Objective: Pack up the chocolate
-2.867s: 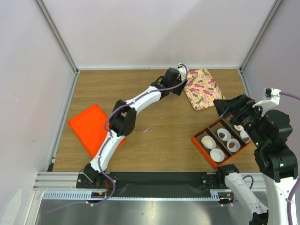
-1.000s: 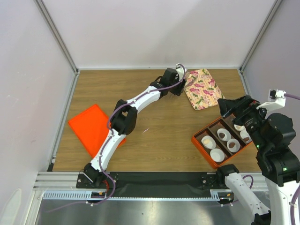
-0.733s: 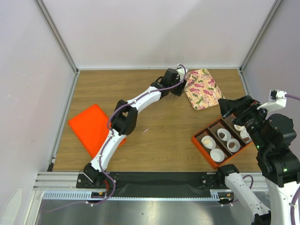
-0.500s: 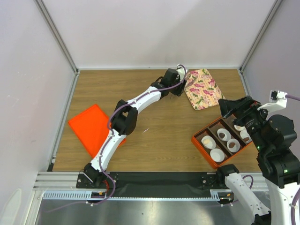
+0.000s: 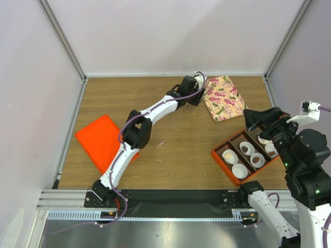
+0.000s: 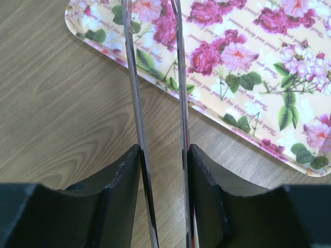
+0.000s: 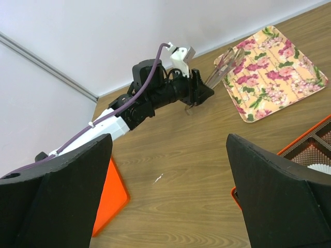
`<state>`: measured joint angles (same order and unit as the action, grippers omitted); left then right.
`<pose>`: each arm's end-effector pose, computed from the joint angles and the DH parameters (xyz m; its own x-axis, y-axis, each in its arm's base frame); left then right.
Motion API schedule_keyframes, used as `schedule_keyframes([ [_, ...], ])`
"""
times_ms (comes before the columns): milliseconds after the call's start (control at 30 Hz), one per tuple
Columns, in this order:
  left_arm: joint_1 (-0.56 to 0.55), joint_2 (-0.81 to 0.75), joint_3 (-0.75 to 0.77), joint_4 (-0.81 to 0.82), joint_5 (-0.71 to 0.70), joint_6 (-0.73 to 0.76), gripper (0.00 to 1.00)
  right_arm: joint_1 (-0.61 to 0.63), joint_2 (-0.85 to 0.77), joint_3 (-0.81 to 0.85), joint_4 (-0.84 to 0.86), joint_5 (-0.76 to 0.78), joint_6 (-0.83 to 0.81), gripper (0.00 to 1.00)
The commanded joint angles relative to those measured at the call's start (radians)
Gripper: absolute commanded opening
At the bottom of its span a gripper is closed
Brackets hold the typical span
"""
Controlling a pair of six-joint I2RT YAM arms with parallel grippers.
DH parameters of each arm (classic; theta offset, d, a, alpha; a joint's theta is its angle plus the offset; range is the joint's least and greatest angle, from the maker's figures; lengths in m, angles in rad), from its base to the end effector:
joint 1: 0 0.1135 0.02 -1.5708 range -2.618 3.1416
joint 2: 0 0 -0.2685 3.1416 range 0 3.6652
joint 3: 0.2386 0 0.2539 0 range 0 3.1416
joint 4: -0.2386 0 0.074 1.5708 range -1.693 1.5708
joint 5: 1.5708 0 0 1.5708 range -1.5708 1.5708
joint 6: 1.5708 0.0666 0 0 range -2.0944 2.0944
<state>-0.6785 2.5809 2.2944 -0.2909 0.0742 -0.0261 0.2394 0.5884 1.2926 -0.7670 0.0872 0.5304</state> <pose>0.4785 -0.3921 0.1675 -0.4424 0.3232 -0.8365 0.6629 0.7461 -0.0623 0.0848 0.0147 0.4592 -0.1294 0.4872 -0.8637 -0.1001 0.8601 0.5002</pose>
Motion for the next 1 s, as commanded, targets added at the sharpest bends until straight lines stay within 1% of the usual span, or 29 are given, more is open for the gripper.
schedule_keyframes([
  [0, -0.004, -0.022, 0.042, 0.009, 0.007, 0.006, 0.46, 0.012, -0.012, 0.037, 0.015, 0.036, -0.030, 0.99],
  [233, -0.012, -0.028, 0.034, 0.009, 0.016, 0.000, 0.43, 0.023, -0.024, 0.045, 0.008, 0.055, -0.035, 1.00],
  [467, -0.027, -0.073, -0.006, 0.021, 0.018, 0.012, 0.40, 0.037, -0.045, 0.045, 0.014, 0.075, -0.024, 1.00],
  [600, -0.033, -0.113, -0.053, 0.036, -0.001, 0.018, 0.38, 0.041, -0.055, 0.039, 0.015, 0.075, -0.014, 1.00],
  [767, -0.033, -0.145, -0.072, 0.041, -0.028, 0.022, 0.36, 0.046, -0.062, 0.042, 0.018, 0.077, -0.007, 1.00],
  [833, -0.033, -0.156, -0.084, 0.050, -0.042, 0.023, 0.37, 0.046, -0.062, 0.040, 0.020, 0.085, -0.012, 1.00],
  [867, -0.033, -0.168, -0.087, 0.052, -0.054, 0.023, 0.41, 0.047, -0.064, 0.040, 0.020, 0.086, -0.010, 1.00],
  [967, -0.032, -0.197, -0.108, 0.071, -0.119, 0.023, 0.45, 0.049, -0.061, 0.039, 0.023, 0.083, -0.009, 1.00],
])
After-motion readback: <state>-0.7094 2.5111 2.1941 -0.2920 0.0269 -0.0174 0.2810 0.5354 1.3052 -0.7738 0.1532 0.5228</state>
